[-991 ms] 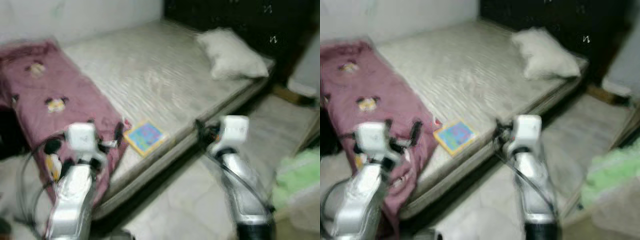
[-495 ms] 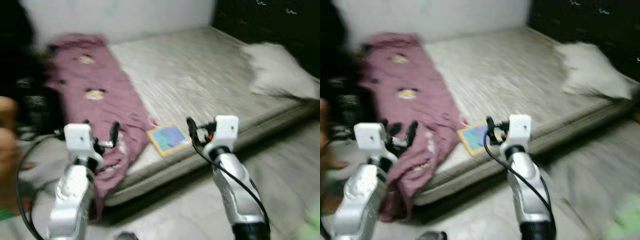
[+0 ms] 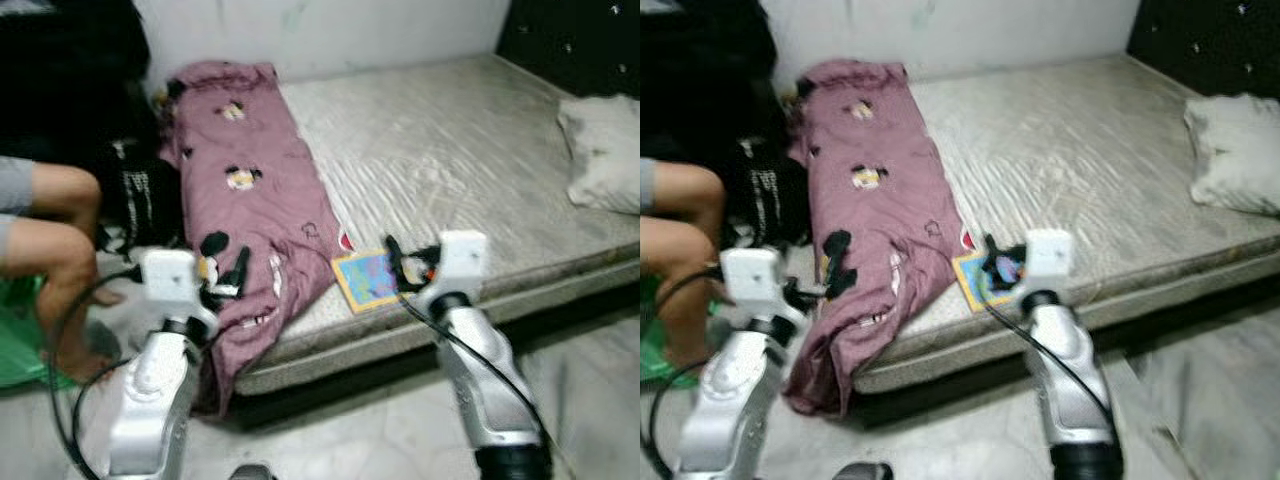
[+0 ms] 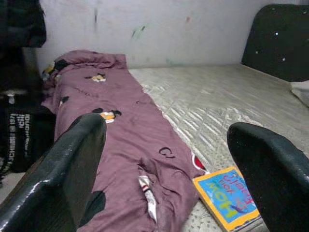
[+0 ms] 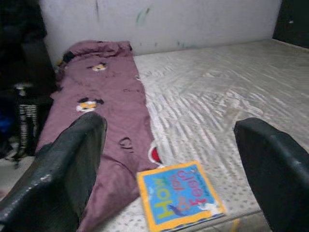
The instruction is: Clean up the room
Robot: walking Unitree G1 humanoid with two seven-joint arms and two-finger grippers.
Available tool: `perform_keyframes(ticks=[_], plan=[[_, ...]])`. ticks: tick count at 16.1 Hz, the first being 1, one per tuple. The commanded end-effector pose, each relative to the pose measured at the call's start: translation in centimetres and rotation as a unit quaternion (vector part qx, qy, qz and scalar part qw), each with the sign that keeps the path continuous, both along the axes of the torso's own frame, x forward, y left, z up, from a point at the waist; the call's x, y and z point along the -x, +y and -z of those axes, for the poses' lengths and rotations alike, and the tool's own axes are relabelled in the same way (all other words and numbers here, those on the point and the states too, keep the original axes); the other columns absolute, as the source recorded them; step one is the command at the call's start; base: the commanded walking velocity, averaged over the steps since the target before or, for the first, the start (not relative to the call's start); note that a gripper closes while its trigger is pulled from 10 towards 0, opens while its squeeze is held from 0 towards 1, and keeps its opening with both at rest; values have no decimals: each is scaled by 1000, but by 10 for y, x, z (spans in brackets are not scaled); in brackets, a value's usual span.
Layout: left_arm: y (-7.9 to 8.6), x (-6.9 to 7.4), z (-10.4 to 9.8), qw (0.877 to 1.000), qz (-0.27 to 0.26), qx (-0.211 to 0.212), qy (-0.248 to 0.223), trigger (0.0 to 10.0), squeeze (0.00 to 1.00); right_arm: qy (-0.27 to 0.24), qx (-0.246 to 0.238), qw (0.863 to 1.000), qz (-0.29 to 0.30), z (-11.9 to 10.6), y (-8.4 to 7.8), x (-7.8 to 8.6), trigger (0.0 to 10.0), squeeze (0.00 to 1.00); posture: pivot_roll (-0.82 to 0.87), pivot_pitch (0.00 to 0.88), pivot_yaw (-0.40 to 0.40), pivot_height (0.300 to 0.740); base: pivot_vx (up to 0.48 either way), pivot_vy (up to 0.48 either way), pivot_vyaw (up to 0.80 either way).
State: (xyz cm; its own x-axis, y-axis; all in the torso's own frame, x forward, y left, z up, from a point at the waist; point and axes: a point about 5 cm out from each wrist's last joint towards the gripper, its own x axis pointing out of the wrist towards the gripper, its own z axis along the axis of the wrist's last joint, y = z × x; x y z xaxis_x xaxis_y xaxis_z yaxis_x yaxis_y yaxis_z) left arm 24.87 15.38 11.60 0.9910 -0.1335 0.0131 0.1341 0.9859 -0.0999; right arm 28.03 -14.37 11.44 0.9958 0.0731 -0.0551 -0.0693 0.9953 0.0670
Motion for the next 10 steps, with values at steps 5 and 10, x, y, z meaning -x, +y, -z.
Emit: perform_keyframes(ticks=[5,10], plan=[[4,-1,0,1000,5,-4,2,10000,0,-3,-4,1000,-8,-1,6,-2,10000,0,31,0,-21,740,0,0,0],[3,-1,0,1000,8,-3,1,10000,0,-4,-3,1000,-9,-1,6,-2,10000,0,33,0,-23,740,0,0,0]])
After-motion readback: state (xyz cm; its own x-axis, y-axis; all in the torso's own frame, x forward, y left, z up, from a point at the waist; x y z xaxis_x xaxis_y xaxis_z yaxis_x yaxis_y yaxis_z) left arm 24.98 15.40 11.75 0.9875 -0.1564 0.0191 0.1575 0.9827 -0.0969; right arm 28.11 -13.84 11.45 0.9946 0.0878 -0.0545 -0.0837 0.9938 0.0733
